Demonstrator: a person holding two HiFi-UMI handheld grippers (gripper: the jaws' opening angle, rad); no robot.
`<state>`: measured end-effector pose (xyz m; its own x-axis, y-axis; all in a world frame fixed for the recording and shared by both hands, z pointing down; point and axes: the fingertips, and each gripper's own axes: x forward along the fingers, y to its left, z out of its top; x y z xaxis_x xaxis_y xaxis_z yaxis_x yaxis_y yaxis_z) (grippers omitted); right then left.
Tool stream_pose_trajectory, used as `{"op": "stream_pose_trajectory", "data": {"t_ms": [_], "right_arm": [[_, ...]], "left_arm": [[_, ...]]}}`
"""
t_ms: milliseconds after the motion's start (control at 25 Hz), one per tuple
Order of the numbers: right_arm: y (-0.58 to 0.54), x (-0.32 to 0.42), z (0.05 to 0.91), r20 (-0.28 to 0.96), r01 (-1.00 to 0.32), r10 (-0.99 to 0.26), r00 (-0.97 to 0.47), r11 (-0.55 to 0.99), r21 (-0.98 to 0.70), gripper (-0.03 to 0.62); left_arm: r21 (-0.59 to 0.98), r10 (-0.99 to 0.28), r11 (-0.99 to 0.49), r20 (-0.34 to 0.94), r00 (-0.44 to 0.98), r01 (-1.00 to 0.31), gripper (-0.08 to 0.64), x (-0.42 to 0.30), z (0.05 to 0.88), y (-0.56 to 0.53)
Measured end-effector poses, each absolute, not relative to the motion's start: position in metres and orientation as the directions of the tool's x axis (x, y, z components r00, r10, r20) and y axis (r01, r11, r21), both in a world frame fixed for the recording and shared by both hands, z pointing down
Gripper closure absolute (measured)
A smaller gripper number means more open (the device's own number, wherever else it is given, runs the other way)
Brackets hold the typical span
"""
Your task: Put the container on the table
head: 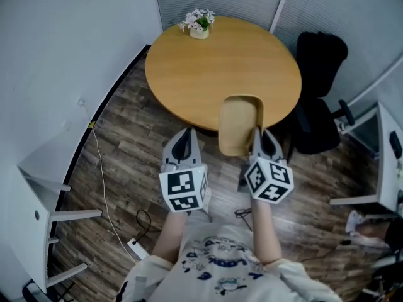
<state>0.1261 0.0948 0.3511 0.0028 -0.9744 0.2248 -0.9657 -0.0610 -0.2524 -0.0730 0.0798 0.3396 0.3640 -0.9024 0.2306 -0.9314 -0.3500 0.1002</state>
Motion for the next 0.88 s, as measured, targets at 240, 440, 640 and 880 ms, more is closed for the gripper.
{"op": "stream_pose_trajectory", "data": {"t_ms": [240, 440, 640, 880], "right_arm": [[0.041, 0.127, 0.353, 0.224, -0.961, -0.974, 0.025, -0.085, -0.263, 0.575], [0.009, 0.125, 0.361, 0.234, -0.959, -0.971, 0.044, -0.107, -0.264, 0.575], [-0.006, 0.127, 0.369, 0.26, -0.957, -0.964, 0.06, -0.13, -0.258, 0.575], [-0.022, 0.13, 0.381, 0.294, -0.957, -0.954, 0.062, -0.141, -0.253, 0.575]], "left_arm": [[0.097, -0.898, -0.355, 0.24, 0.368, -0.93, 0.557, -0.079, 0.343, 0.025], [0.102, -0.893, -0.363, 0.247, 0.377, -0.926, 0.557, -0.084, 0.35, -0.01], [0.101, -0.889, -0.371, 0.249, 0.384, -0.923, 0.557, -0.084, 0.353, -0.03], [0.112, -0.879, -0.371, 0.277, 0.387, -0.922, 0.557, -0.081, 0.366, -0.047]]}}
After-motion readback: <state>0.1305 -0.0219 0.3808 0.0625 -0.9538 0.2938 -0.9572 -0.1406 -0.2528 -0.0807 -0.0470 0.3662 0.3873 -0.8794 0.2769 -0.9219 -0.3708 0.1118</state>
